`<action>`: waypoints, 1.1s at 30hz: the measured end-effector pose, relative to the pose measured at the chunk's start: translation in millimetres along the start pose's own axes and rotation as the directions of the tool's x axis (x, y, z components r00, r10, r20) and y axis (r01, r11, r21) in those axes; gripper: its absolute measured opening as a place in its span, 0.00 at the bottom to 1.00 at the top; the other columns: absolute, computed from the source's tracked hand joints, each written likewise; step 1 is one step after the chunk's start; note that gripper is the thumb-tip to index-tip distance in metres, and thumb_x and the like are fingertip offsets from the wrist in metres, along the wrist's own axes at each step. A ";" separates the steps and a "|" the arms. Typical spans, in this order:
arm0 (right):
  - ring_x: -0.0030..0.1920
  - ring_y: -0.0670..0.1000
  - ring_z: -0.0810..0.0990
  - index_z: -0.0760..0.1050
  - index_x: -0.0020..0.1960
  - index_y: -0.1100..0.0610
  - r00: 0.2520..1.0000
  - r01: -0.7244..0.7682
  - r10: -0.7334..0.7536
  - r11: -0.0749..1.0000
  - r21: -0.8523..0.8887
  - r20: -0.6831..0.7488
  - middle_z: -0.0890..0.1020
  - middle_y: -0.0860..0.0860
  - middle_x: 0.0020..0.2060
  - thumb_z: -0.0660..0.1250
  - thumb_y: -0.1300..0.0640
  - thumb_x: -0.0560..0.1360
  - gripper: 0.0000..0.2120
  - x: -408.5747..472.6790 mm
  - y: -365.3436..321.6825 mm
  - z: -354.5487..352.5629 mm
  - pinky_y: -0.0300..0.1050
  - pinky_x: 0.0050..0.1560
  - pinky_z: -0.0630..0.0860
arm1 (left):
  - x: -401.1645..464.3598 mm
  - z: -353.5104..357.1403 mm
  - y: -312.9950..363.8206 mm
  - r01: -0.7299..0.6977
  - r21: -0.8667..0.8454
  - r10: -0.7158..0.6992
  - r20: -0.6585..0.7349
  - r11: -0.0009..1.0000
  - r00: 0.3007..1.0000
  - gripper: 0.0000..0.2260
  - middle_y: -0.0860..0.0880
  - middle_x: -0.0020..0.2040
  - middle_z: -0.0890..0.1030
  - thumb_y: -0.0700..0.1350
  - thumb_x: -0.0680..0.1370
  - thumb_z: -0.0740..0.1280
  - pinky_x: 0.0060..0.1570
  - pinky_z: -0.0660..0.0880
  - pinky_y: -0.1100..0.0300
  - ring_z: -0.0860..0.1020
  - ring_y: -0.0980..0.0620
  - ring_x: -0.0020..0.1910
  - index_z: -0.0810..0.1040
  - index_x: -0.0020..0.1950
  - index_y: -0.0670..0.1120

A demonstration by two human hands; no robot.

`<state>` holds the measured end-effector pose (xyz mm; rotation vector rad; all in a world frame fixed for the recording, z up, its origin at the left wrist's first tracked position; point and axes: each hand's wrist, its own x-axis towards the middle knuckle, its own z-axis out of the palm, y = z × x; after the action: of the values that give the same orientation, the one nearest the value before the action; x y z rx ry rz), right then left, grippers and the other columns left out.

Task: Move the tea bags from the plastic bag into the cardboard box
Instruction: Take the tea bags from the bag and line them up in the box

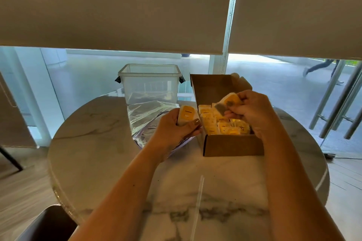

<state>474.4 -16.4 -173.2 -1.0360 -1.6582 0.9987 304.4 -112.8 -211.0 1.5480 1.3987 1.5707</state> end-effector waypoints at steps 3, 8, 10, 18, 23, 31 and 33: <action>0.43 0.52 0.81 0.76 0.50 0.58 0.981 0.056 -0.088 0.981 -0.186 -0.170 0.81 0.55 0.44 0.74 0.68 0.66 0.15 11.8 11.1 -26.6 0.41 0.43 0.80 | 0.4 -0.8 -0.4 -0.006 0.047 0.005 0.003 0.999 1.000 0.07 0.55 0.36 0.78 0.42 0.77 0.65 0.35 0.72 0.78 0.78 0.69 0.33 0.74 0.41 0.51; 0.42 0.55 0.76 0.80 0.47 0.63 0.963 0.043 -0.209 0.741 -0.670 -0.168 0.82 0.60 0.44 0.72 0.64 0.70 0.07 19.6 23.4 -57.2 0.45 0.44 0.70 | 1.7 -0.7 -0.5 0.000 0.055 -0.002 0.028 0.998 1.000 0.02 0.56 0.36 0.76 0.41 0.78 0.64 0.35 0.70 0.80 0.76 0.73 0.32 0.74 0.46 0.47; 0.43 0.54 0.75 0.80 0.48 0.63 0.994 0.062 -0.107 0.640 -0.766 -0.009 0.82 0.60 0.45 0.73 0.64 0.69 0.09 19.4 24.1 -62.5 0.45 0.45 0.69 | 1.5 0.6 -0.2 0.019 0.016 -0.020 0.050 1.000 0.999 0.03 0.54 0.37 0.77 0.40 0.78 0.64 0.35 0.73 0.77 0.78 0.69 0.32 0.75 0.46 0.47; 0.45 0.56 0.76 0.79 0.46 0.56 0.991 0.061 0.069 0.540 -0.839 0.116 0.78 0.56 0.44 0.69 0.68 0.67 0.11 31.7 37.9 -45.4 0.50 0.49 0.77 | 4.0 7.3 -14.0 0.175 -0.067 -0.169 0.080 0.982 0.982 0.04 0.50 0.38 0.81 0.44 0.76 0.68 0.37 0.76 0.65 0.78 0.59 0.34 0.78 0.49 0.51; 0.44 0.56 0.74 0.78 0.46 0.60 0.991 0.126 -0.036 0.540 -0.832 0.127 0.75 0.57 0.41 0.69 0.68 0.68 0.08 36.1 49.0 -41.1 0.44 0.44 0.70 | 2.3 11.5 -16.5 0.133 -0.013 -0.130 0.131 0.991 0.983 0.04 0.54 0.36 0.80 0.45 0.75 0.69 0.36 0.76 0.69 0.78 0.63 0.32 0.76 0.44 0.53; 0.46 0.58 0.77 0.72 0.47 0.56 0.983 0.095 -0.185 0.546 -0.832 -0.009 0.78 0.58 0.47 0.67 0.62 0.73 0.05 40.4 63.8 -33.6 0.51 0.47 0.76 | 1.3 15.1 -19.9 0.100 0.083 -0.113 0.172 0.992 0.979 0.04 0.54 0.39 0.79 0.46 0.75 0.69 0.40 0.76 0.67 0.77 0.59 0.37 0.75 0.47 0.51; 0.45 0.57 0.76 0.70 0.49 0.57 0.981 0.070 -0.187 0.553 -0.830 -0.042 0.77 0.58 0.48 0.69 0.62 0.73 0.09 40.4 64.2 -34.0 0.49 0.46 0.75 | 1.2 14.9 -20.3 0.102 0.069 -0.112 0.167 0.992 0.980 0.04 0.55 0.38 0.79 0.46 0.75 0.69 0.39 0.76 0.68 0.77 0.61 0.35 0.75 0.47 0.51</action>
<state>510.0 47.3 -213.0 -1.4996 -2.1019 -0.0474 312.3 -100.6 -231.6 1.5743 1.4193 1.3120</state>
